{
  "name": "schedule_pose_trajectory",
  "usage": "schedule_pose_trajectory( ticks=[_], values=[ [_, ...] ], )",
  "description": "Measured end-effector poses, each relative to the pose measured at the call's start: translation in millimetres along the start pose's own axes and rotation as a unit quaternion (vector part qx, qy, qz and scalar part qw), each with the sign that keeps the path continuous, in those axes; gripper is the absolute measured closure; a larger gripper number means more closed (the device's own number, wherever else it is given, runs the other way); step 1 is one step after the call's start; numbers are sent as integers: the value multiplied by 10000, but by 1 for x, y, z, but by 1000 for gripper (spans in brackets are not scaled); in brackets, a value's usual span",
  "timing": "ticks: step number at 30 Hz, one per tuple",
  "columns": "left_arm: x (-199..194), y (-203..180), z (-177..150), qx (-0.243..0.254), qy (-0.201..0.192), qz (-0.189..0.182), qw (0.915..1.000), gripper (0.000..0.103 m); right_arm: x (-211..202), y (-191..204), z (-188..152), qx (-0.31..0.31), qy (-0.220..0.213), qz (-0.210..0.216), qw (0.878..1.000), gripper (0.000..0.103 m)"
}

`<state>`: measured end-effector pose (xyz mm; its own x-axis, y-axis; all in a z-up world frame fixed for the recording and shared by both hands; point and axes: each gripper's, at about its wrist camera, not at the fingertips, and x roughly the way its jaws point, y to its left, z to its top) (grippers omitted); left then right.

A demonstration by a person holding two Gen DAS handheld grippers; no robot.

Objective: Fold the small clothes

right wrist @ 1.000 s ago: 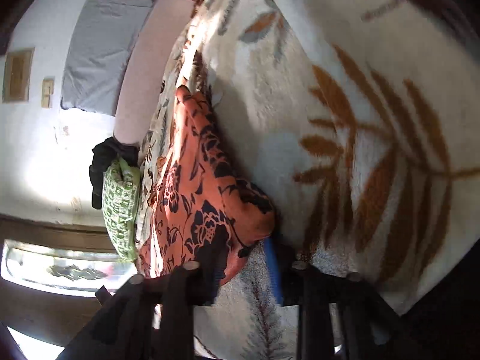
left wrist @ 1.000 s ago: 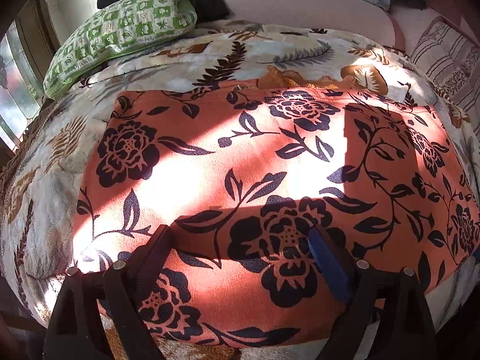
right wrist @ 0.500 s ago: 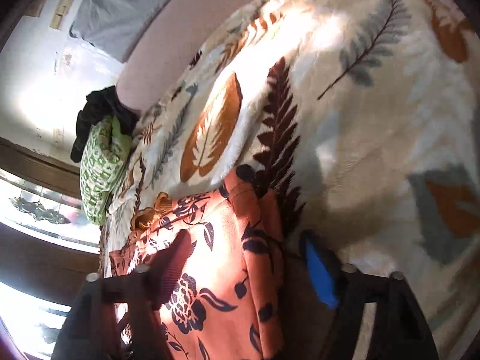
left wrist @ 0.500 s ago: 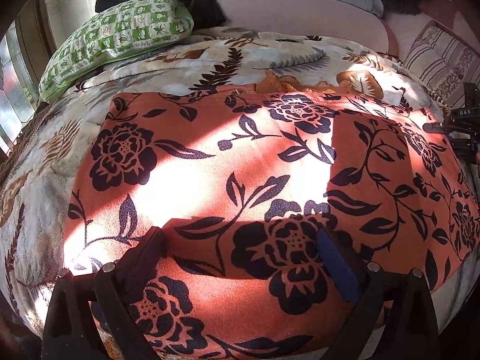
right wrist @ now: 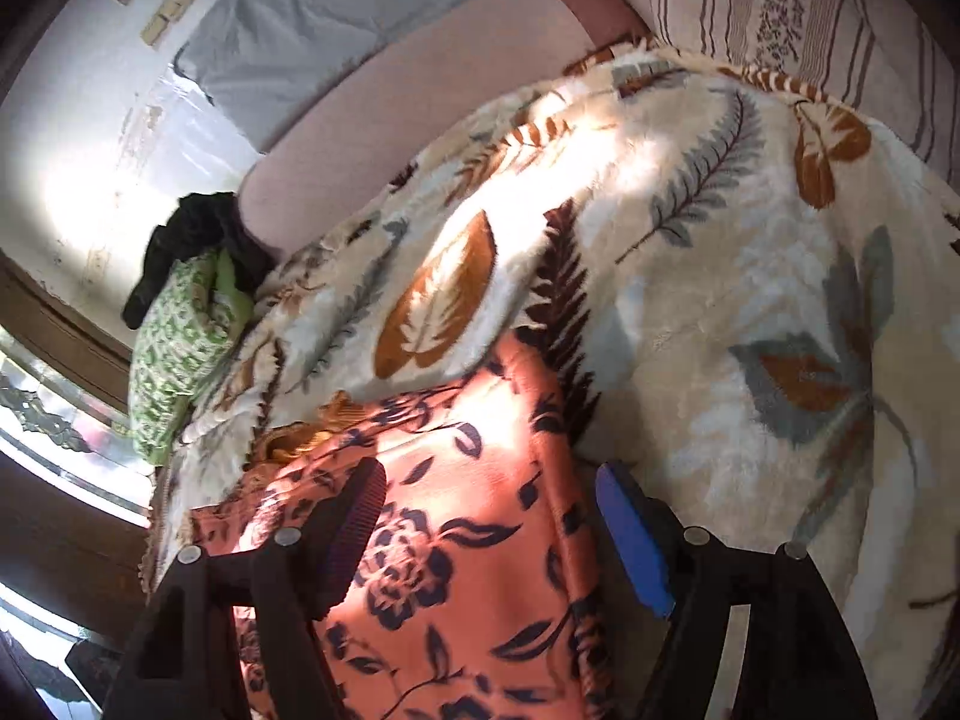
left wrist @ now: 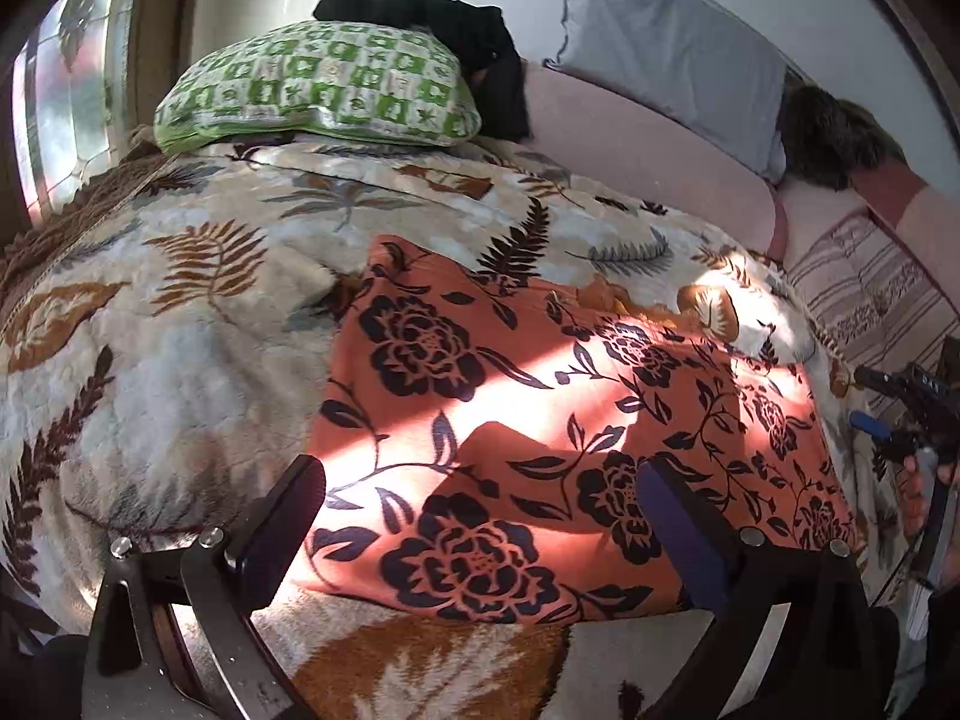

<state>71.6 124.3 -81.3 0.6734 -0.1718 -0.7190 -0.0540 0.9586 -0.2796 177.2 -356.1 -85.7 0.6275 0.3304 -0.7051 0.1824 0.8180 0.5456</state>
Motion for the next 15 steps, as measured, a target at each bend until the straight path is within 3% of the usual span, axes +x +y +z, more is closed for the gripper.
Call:
schedule_pose_trajectory(
  ticks=[2,4,6,7,8,9,10,11,12,15],
  values=[
    [-6,28,-5,-451,37,-240,9987,4,-18,26,-23,-234,154,548,9981,26],
    [2,45,-14,-809,286,-283,9959,20,-21,54,-52,-489,454,997,9928,26],
    [19,56,-25,-1014,588,-450,9921,23,-14,70,-81,-642,759,1338,9860,26],
    [34,61,-32,-1031,855,-348,9904,51,-6,73,-93,-661,887,1387,9841,26],
    [44,67,-39,-1013,1026,3,9896,65,3,69,-103,-639,952,1254,9855,26],
    [41,70,-39,-1071,969,-87,9895,71,18,63,-112,-599,1071,983,9876,25],
    [37,71,-36,-1050,1032,-72,9891,88,38,52,-120,-525,1383,605,9871,25],
    [33,68,-33,-941,1090,-129,9895,88,50,42,-127,-388,1594,500,9852,26],
    [30,65,-31,-797,1109,-50,9906,88,44,36,-128,-341,1372,651,9878,26],
    [22,57,-26,-609,1157,-108,9914,84,42,30,-124,-164,1460,725,9865,26]
  ],
)
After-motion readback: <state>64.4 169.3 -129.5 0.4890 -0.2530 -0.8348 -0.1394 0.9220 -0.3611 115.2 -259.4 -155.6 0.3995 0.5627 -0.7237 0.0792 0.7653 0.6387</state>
